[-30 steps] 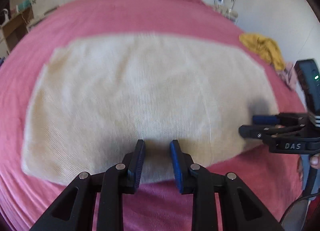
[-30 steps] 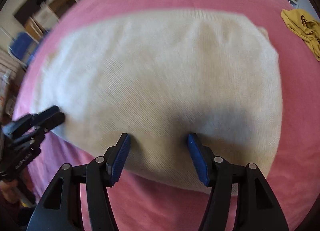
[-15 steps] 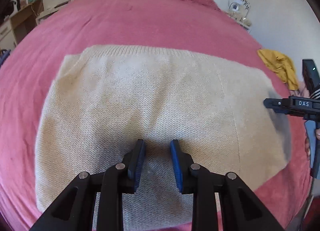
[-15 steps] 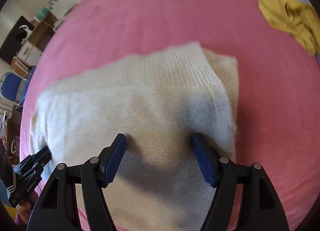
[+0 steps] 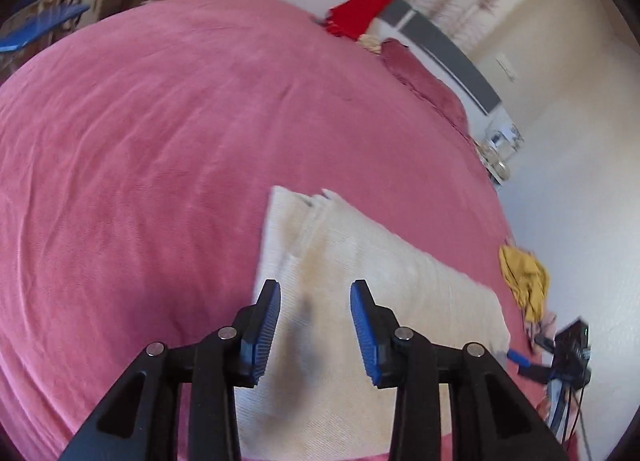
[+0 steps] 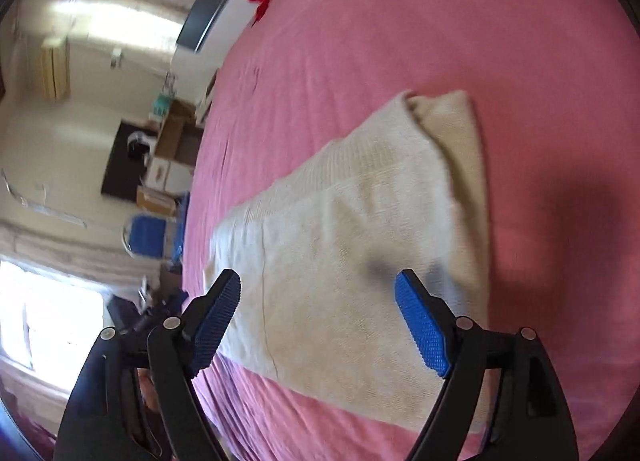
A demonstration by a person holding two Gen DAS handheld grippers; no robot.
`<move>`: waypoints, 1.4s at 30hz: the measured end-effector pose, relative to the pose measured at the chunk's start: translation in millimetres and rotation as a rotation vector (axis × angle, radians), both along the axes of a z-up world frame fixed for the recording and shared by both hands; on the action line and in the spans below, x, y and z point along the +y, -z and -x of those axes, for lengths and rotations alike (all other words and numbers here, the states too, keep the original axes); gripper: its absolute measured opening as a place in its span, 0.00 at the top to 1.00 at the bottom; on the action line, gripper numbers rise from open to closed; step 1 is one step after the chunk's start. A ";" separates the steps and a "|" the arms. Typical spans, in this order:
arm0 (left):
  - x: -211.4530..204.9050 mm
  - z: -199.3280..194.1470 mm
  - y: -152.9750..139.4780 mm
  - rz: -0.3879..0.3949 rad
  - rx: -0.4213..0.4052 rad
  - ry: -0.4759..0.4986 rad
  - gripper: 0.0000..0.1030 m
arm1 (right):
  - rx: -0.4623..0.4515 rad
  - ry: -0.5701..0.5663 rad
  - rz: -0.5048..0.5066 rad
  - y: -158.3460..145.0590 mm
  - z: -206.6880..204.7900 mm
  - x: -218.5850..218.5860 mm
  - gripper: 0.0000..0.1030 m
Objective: Fold clothes
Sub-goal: 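Move both grippers to the folded edge of the sweater, then close both grippers on the folded edge of the cream sweater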
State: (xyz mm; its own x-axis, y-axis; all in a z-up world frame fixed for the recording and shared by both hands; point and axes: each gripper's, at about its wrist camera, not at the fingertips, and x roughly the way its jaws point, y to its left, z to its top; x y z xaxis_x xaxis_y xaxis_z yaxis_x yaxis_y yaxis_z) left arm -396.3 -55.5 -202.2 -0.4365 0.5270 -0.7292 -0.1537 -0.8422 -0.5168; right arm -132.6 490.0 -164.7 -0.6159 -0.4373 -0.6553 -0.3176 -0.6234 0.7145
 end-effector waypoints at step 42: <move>58.3 17.0 53.9 0.143 -0.111 0.189 0.63 | -0.141 -0.058 -0.030 75.1 67.0 -6.9 0.83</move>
